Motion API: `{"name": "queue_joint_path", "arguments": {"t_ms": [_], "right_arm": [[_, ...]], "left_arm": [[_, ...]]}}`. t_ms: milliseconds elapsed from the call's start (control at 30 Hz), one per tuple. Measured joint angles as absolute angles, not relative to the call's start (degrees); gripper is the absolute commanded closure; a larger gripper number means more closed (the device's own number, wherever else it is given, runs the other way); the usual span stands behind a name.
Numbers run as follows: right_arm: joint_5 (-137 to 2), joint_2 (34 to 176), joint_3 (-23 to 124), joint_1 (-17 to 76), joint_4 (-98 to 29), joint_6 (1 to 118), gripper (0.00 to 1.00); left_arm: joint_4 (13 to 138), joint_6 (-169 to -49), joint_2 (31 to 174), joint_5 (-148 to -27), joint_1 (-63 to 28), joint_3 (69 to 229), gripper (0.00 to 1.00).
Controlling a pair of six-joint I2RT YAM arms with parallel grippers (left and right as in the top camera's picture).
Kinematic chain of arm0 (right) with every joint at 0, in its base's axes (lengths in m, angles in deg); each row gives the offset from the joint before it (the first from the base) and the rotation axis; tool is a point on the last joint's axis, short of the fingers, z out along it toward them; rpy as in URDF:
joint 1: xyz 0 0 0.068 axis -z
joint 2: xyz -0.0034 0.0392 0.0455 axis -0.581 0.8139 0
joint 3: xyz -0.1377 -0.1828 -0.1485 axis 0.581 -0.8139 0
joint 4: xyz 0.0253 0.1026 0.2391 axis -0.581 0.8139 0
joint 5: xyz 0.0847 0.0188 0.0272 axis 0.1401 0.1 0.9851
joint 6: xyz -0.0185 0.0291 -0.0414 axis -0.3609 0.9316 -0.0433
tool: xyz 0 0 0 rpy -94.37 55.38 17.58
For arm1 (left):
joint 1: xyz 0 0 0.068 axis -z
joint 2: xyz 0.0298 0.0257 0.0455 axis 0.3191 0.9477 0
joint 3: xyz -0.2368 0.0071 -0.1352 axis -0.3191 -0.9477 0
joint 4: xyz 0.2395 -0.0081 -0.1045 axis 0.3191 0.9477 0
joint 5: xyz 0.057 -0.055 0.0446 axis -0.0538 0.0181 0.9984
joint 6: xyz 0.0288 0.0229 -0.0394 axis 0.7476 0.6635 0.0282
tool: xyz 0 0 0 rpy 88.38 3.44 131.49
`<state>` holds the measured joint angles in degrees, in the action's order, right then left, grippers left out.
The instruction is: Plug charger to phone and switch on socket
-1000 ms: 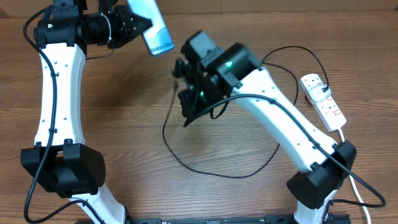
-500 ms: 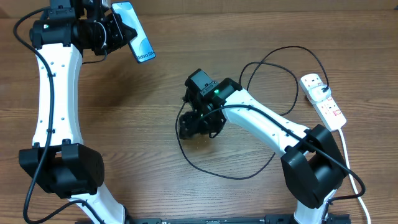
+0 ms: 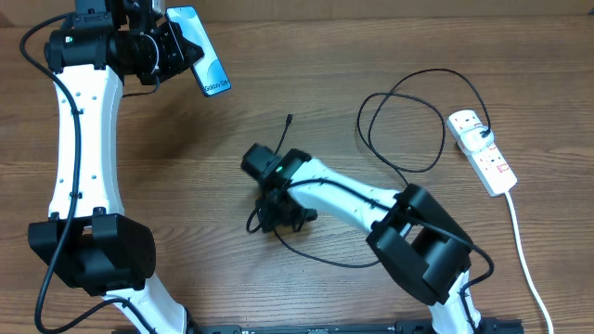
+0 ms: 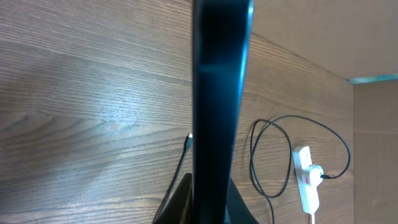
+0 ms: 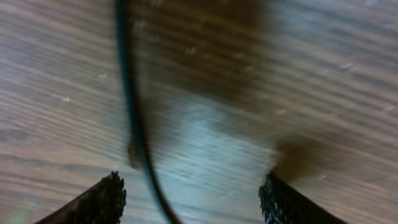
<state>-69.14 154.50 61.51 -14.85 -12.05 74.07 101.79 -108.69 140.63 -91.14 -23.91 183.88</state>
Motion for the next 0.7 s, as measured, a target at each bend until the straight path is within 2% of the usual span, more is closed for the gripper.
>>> {"name": "queue_joint_path", "arguments": {"t_ms": [133,233,300,400,533,633,700], "right_arm": [[-71.3,154.5,61.5,-16.7,-11.5,76.1,0.30],[-72.0,154.5,61.5,-16.7,-11.2,77.1,0.41],[-72.7,154.6,61.5,-16.7,-10.7,77.5,0.53],[-73.9,154.7,61.5,-16.8,-9.7,79.3,0.63],[-76.0,154.7,61.5,-17.4,-8.7,82.0,0.72],[-77.4,154.7,61.5,-17.6,-6.3,85.1,0.72],[-77.9,154.7,61.5,-17.4,-3.8,86.7,0.77]], "left_arm": [[101.8,-108.7,140.6,-91.1,-23.9,183.9,0.96],[101.8,-108.7,140.6,-91.1,-23.9,183.9,0.96],[101.8,-108.7,140.6,-91.1,-23.9,183.9,0.96],[101.8,-108.7,140.6,-91.1,-23.9,183.9,0.96],[101.8,-108.7,140.6,-91.1,-23.9,183.9,0.96],[101.9,-108.7,140.6,-91.1,-23.9,183.9,0.96],[102.0,-108.7,140.6,-91.1,-23.9,183.9,0.96]]}}
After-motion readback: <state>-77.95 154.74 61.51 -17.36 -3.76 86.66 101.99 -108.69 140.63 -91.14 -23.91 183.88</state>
